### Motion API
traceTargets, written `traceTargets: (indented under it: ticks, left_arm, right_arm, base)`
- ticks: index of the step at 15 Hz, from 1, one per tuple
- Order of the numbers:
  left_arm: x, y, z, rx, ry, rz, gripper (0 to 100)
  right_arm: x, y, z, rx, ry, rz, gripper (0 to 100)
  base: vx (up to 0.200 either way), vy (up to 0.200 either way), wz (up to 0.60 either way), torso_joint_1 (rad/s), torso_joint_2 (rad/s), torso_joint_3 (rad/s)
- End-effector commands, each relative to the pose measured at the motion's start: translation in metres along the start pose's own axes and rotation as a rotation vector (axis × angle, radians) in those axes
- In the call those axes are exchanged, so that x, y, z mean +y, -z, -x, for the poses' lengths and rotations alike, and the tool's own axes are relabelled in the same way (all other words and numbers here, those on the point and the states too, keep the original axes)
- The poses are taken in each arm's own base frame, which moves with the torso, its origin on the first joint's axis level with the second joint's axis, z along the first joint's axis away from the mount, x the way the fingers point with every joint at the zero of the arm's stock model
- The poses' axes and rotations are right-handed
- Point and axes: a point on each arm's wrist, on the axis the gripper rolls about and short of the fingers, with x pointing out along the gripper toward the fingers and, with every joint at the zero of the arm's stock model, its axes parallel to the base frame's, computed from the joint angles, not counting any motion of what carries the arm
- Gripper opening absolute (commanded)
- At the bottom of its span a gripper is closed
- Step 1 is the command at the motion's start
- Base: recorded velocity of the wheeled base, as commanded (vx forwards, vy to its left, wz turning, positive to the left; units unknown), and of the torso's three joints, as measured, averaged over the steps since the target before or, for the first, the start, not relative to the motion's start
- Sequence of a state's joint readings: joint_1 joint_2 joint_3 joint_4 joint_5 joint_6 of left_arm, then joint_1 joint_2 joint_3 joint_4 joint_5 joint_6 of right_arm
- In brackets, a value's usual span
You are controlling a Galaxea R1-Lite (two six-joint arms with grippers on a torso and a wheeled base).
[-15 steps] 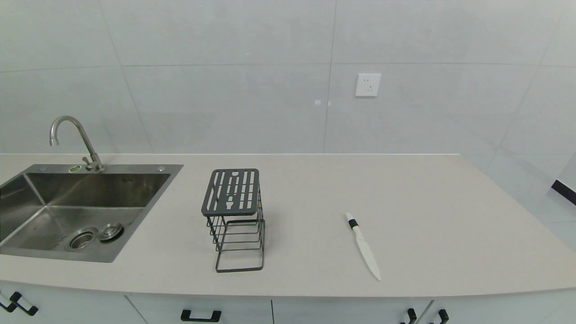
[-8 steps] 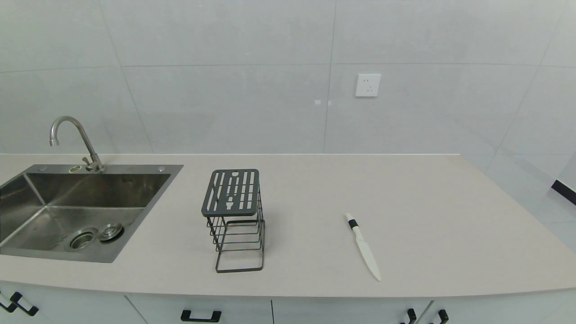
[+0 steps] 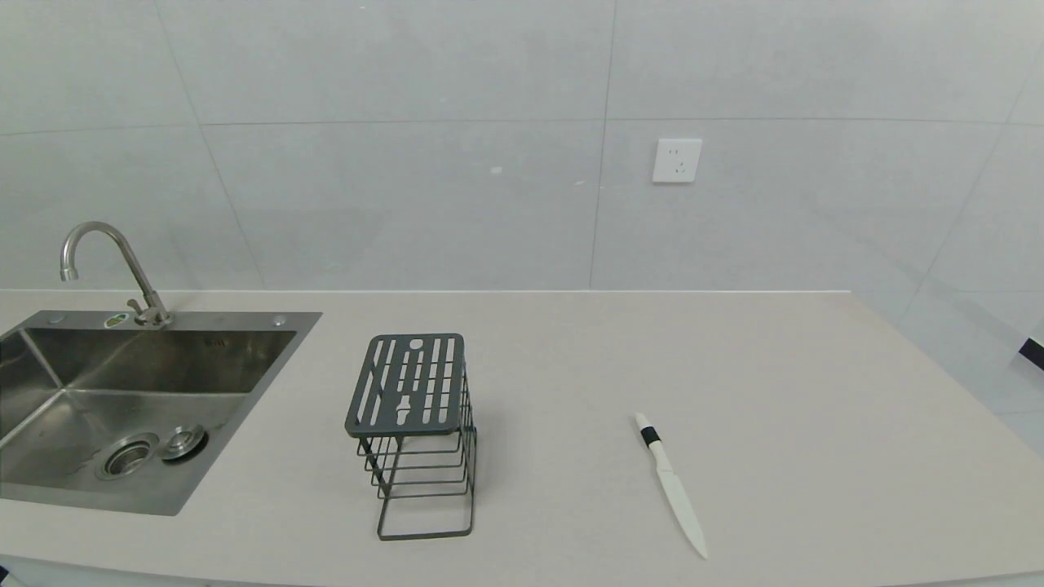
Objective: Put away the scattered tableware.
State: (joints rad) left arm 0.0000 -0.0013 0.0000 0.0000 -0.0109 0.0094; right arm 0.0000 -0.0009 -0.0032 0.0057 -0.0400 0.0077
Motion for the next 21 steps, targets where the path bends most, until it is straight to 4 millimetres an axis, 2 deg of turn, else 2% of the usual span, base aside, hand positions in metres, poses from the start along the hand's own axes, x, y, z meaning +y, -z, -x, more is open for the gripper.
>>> traceTargets:
  ticks: [1, 5, 17, 19, 20, 21]
  left_arm:
    - [0.0, 0.0, 0.0, 0.001, 0.001, 0.002, 100]
    - [0.0, 0.0, 0.0, 0.0, 0.0, 0.0, 100]
    - [0.0, 0.0, 0.0, 0.001, 0.0, -0.001, 100]
    - [0.0, 0.0, 0.0, 0.0, -0.002, -0.001, 100]
    - [0.0, 0.0, 0.0, 0.001, 0.0, -0.001, 100]
    - [0.0, 0.0, 0.0, 0.001, 0.0, -0.001, 100]
  right_arm:
    - [0.0, 0.0, 0.0, 0.001, 0.0, 0.0, 100]
    - [0.0, 0.0, 0.0, 0.001, 0.0, 0.005, 100]
    - [0.0, 0.0, 0.0, 0.001, -0.008, -0.001, 100]
    - [0.001, -0.013, 0.001, -0.113, -0.018, -0.006, 100]
    - [0.001, -0.028, 0.005, -0.198, -0.051, 0.024, 100]
    - [0.003, -0.037, 0.004, -0.18, -0.1, 0.033, 100]
  base:
    - [0.0, 0.0, 0.0, 0.295, -0.06, 0.237]
    - [0.0, 0.0, 0.0, 0.165, -0.04, 0.129]
    - [0.0, 0.0, 0.0, -0.034, 0.08, 0.049]
    - [0.0, 0.0, 0.0, 0.0, 0.0, 0.0]
    - [0.0, 0.0, 0.0, 0.0, 0.0, 0.0]
    - [0.0, 0.0, 0.0, 0.0, 0.0, 0.0]
